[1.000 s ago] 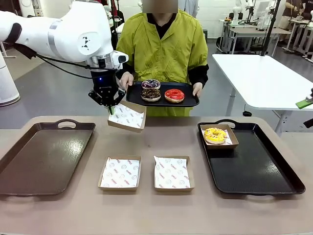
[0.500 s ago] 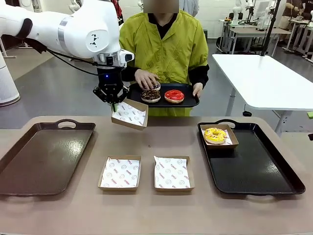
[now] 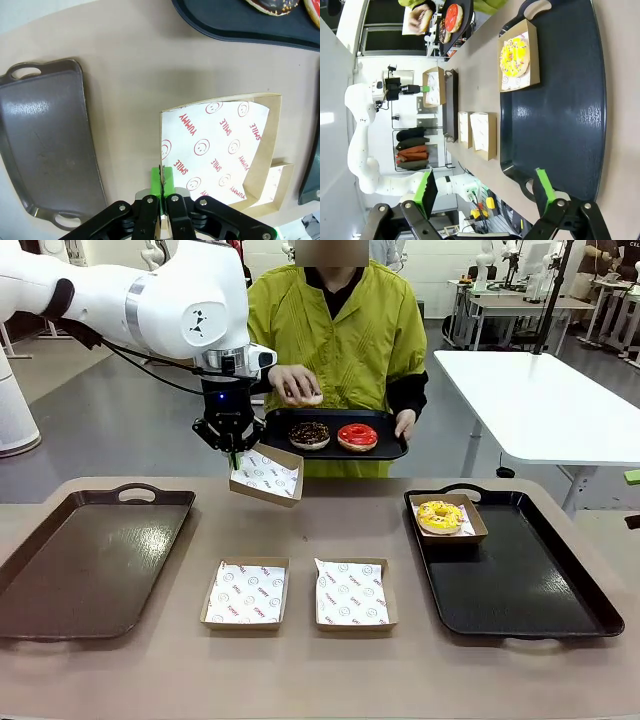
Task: Individually package the donuts and arrange them on the tray.
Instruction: Place the picked Paper togo box on the Handle tray while simultaneously picking up another Paper togo box from the table with the other hand.
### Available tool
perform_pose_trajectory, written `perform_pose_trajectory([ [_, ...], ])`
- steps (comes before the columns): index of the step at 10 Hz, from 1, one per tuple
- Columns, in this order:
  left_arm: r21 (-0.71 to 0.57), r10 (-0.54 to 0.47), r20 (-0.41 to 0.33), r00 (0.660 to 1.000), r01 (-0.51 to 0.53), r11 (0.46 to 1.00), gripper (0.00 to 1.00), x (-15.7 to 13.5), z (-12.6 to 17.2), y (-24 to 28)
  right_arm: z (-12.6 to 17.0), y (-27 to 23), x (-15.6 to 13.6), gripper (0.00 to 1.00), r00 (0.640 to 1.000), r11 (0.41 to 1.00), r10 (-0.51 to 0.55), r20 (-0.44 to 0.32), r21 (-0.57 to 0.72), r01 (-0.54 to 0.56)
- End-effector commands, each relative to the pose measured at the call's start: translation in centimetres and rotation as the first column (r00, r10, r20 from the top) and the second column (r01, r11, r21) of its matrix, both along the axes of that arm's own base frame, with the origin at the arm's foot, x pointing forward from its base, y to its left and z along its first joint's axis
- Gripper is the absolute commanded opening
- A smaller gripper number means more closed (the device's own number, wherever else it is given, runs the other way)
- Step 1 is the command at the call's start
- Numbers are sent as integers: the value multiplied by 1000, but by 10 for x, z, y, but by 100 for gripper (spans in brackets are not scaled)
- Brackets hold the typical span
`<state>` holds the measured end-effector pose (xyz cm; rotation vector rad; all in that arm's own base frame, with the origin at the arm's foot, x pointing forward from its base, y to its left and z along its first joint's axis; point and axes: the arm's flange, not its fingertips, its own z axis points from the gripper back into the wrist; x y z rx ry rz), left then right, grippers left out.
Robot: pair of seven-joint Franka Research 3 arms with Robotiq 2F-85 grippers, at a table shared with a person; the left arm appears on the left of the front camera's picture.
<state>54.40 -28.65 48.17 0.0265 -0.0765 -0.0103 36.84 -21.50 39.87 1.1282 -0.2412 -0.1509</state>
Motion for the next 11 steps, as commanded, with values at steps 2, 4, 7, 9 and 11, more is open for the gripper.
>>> perform_pose_trajectory([
  [2, -4, -4, 12, 1000, 4, 1000, 0, -3, 2, 2, 1, 0, -1, 100, 1000, 1000, 2, -1, -3, -2],
  [4, -4, -4, 12, 1000, 4, 1000, 0, -3, 2, 2, 1, 0, -1, 100, 1000, 1000, 2, -1, -3, -2],
  [7, -4, -4, 12, 1000, 4, 1000, 0, -3, 2, 2, 1, 0, -1, 100, 1000, 1000, 2, -1, -3, -2],
  [9, -4, -4, 12, 1000, 4, 1000, 0, -3, 2, 2, 1, 0, -1, 100, 1000, 1000, 2, -1, -3, -2],
  [11, -4, -4, 12, 1000, 4, 1000, 0, -3, 2, 2, 1, 0, -1, 100, 1000, 1000, 2, -1, -3, -2],
])
